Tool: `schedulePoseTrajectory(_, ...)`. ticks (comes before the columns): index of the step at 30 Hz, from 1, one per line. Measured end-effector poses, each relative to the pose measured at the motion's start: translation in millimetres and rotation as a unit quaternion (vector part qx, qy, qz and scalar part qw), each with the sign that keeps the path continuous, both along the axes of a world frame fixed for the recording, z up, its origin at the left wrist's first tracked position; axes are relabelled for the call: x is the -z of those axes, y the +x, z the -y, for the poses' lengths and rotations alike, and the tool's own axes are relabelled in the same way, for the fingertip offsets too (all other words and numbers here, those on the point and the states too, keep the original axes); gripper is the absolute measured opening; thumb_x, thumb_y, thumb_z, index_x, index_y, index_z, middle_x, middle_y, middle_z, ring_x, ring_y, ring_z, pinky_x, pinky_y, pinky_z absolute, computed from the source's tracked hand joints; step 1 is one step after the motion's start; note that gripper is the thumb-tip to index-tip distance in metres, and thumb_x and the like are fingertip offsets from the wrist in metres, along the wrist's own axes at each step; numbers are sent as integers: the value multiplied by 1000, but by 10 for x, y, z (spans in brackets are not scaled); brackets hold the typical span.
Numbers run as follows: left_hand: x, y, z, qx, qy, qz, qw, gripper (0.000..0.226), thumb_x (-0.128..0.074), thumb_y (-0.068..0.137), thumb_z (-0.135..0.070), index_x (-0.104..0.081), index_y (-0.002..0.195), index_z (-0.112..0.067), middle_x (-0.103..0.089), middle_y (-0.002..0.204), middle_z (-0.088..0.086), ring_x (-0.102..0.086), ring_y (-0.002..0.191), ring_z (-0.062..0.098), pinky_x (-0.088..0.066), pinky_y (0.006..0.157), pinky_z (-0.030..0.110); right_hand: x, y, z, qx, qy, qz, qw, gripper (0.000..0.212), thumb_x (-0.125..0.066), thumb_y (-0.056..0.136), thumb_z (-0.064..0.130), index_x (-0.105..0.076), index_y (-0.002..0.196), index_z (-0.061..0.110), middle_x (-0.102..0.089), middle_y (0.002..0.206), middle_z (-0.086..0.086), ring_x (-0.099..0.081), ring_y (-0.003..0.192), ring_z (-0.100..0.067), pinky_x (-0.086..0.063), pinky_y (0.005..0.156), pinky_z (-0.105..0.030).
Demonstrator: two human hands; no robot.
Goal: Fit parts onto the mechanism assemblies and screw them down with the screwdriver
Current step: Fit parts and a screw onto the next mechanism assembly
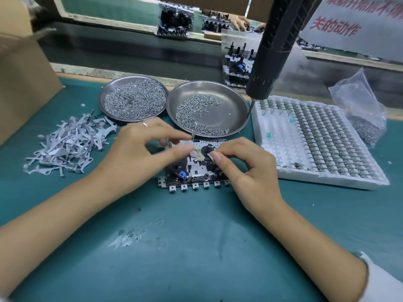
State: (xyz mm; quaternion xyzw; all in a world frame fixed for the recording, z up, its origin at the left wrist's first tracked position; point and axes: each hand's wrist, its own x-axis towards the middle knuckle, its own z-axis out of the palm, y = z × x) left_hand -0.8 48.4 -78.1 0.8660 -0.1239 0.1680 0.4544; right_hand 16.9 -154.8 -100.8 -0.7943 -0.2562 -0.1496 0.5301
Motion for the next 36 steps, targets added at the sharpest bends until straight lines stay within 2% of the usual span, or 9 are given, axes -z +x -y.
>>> schedulePoseTrajectory(3,-10,217,-213,-136,79,78,984,17,-64,90,-23,-72,103,-15,-64,91,2,-55,76,11,-43,80,18,0,7,-4,8,3,5,1000,9,-66,84,6,-71,77,5,-64,78,-7,-59,75,-17,-47,71,-24)
schedulePoseTrajectory(5,-8,430,-346,-204,155,32,966,25,-63,91,-16,-68,114,-10,-62,103,14,-58,87,26,-42,87,29,3,8,-5,10,8,4,1000,9,-66,84,6,-71,77,5,-64,78,-7,-59,74,-17,-47,70,-24)
schedulePoseTrajectory(7,-5,628,-417,-220,203,-46,953,33,-62,91,-16,-62,123,-9,-61,114,20,-59,101,35,-41,94,35,7,11,-4,9,14,3,1000,9,-66,84,7,-71,76,4,-63,77,-6,-58,74,-16,-47,69,-23)
schedulePoseTrajectory(12,-68,807,-403,-237,230,-124,935,18,-65,89,-14,-72,105,-11,-70,102,17,-61,103,34,-47,90,35,19,16,-3,1,16,1,1000,11,-66,83,11,-71,75,5,-63,77,-1,-58,72,-13,-48,68,-26)
schedulePoseTrajectory(16,-60,731,-394,-276,240,-77,927,14,-67,87,-23,-75,98,-22,-71,100,10,-61,98,35,-49,80,38,27,33,-16,-2,12,14,1000,10,-66,83,11,-71,76,7,-62,77,3,-58,72,-7,-47,67,-20)
schedulePoseTrajectory(21,-33,676,-426,-287,169,-18,943,16,-69,86,-21,-76,100,-19,-73,101,6,-63,98,30,-48,84,36,24,29,-15,-3,14,16,1000,10,-66,82,11,-72,76,7,-63,77,2,-58,72,-8,-47,66,-21)
schedulePoseTrajectory(25,-13,644,-447,-284,146,3,947,17,-67,87,-18,-73,103,-15,-72,90,4,-62,83,25,-46,83,33,9,26,-22,0,11,16,1000,11,-66,82,12,-72,75,6,-63,76,1,-58,72,-8,-47,66,-21)
schedulePoseTrajectory(31,-14,501,-350,-230,77,25,970,5,-69,85,-11,-72,89,-11,-65,79,-4,-58,73,11,-34,66,-1,-2,22,-2,-1,9,5,1000,11,-66,83,13,-71,75,8,-63,78,3,-58,73,-8,-46,67,-19)
schedulePoseTrajectory(36,-53,325,-193,-203,-29,55,977,10,-73,82,-13,-72,90,-18,-71,85,-6,-61,74,-5,-40,75,0,-18,11,-9,-2,15,4,1000,9,-66,85,13,-72,79,10,-64,78,5,-59,74,-8,-47,69,-19)
